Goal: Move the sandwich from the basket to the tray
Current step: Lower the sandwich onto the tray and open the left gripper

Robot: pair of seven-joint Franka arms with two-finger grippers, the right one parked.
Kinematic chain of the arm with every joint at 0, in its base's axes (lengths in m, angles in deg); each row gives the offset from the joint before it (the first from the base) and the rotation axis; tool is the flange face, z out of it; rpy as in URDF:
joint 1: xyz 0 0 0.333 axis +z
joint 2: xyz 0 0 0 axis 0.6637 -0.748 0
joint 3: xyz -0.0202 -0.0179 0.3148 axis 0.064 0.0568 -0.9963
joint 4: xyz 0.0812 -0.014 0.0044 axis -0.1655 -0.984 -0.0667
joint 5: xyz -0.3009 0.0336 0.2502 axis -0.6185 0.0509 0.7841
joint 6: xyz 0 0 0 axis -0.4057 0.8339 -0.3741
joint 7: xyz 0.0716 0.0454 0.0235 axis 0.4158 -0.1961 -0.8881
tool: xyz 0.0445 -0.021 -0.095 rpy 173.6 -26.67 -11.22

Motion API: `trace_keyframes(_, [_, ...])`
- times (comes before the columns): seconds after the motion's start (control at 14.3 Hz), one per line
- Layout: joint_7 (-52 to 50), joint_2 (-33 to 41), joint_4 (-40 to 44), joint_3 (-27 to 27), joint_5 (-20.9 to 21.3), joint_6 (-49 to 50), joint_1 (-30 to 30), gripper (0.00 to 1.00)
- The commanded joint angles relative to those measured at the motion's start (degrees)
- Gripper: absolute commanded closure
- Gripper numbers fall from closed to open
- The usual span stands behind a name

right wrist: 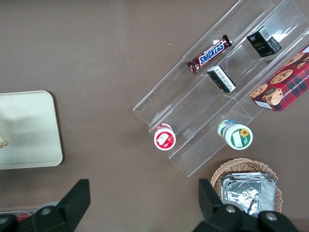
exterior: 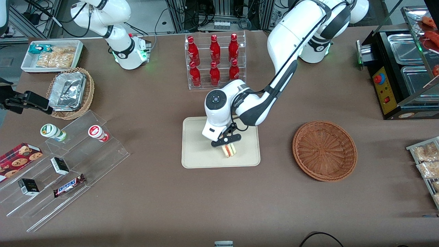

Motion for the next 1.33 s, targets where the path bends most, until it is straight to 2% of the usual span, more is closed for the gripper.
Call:
trace_keyframes(0.0, [8.2,-0.3,0.1,-0.1,-3.1,1.5,0.2,0.84])
trace_keyframes(0.14, [14.4,0.0,0.4,-0.1,-8.7,1.7,0.4,0.84])
trace_keyframes(0.28, [17.8,0.2,0.3,-0.1,-11.2,2.1,0.4,0.84])
trace_keyframes(0.84, [18.5,-1.1,-0.1,-0.3,-10.6,1.5,0.3,0.83])
trace_keyframes(0.98, [18.7,-1.6,-0.2,-0.3,-10.6,1.5,0.3,0.77])
trace_keyframes(1.05, [18.7,-1.8,-0.2,-0.3,-10.6,1.5,0.4,0.57])
trace_keyframes(1.12, [17.9,-1.8,-0.1,-0.3,-10.6,1.4,0.3,0.25])
trace_keyframes(1.19, [17.7,-1.9,-0.1,-0.3,-11.0,1.4,0.1,0.11])
trace_keyframes(1.26, [17.3,-1.9,-0.1,-0.3,-11.1,1.4,0.1,0.02])
